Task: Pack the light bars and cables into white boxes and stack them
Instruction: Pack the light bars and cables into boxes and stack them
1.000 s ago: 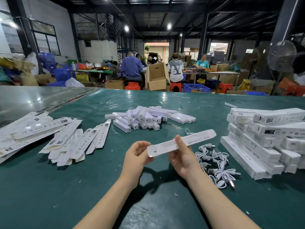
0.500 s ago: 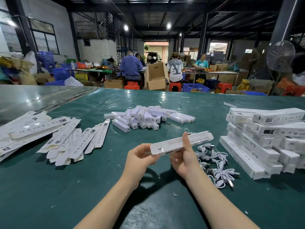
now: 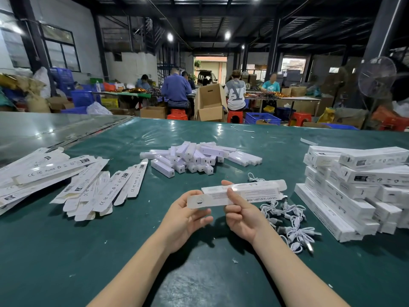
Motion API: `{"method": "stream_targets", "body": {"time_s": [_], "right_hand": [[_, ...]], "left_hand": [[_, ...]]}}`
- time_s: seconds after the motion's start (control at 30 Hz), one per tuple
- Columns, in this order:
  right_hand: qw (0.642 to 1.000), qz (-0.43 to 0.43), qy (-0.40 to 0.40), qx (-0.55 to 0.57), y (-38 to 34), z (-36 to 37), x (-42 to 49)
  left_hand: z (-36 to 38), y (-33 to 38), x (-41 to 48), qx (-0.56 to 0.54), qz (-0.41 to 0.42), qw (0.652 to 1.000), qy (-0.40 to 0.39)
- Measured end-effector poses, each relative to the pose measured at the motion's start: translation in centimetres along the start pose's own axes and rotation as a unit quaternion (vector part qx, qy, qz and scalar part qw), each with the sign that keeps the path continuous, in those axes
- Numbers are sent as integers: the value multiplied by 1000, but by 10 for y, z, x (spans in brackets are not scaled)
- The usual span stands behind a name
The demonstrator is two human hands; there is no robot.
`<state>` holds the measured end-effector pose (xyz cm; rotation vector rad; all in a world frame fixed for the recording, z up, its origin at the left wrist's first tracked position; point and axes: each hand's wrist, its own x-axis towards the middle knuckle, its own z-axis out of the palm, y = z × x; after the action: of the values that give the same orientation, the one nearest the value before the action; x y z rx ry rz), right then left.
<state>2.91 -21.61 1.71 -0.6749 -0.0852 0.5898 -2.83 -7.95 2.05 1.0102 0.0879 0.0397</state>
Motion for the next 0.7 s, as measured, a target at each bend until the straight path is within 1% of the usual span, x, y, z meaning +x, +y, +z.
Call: {"method": "stream_targets", "body": {"time_s": [0.1, 0.13, 0.17, 0.23, 0.3, 0.37, 0.47, 0.53, 0.6, 0.67, 0.7], "right_hand": [[1000, -10, -7, -18, -1, 0, -1], [999, -14, -7, -35, 0, 0, -1], [998, -16, -8, -53, -1, -1, -2], [997, -17, -18, -73, 0, -1, -2], [998, -14, -36, -54, 2, 0, -1], [999, -11, -26, -23, 3, 1, 0], [999, -21, 23, -12, 5, 7, 2], [997, -27, 70, -29, 5, 10, 3], [993, -30, 109, -33, 4, 10, 5], [991, -33, 127, -38, 4, 10, 6], [991, -31, 121, -45, 5, 9, 6]], "left_hand": [[-3, 9, -1, -115, -55, 991, -28], [-5, 12, -1, -134, -62, 989, -29], [-6, 13, 0, -124, -59, 990, -24], [-8, 9, 4, -48, -16, 999, 7], [-7, 1, 6, 40, 58, 996, 51], [-7, -3, 7, 103, 123, 983, 93], [-11, -2, 10, 219, 186, 952, 107], [-10, -3, 8, 302, 215, 924, 97], [-9, -6, 5, 359, 231, 900, 90], [-9, -7, 4, 390, 228, 887, 98], [-10, -7, 5, 389, 217, 889, 109]]}}
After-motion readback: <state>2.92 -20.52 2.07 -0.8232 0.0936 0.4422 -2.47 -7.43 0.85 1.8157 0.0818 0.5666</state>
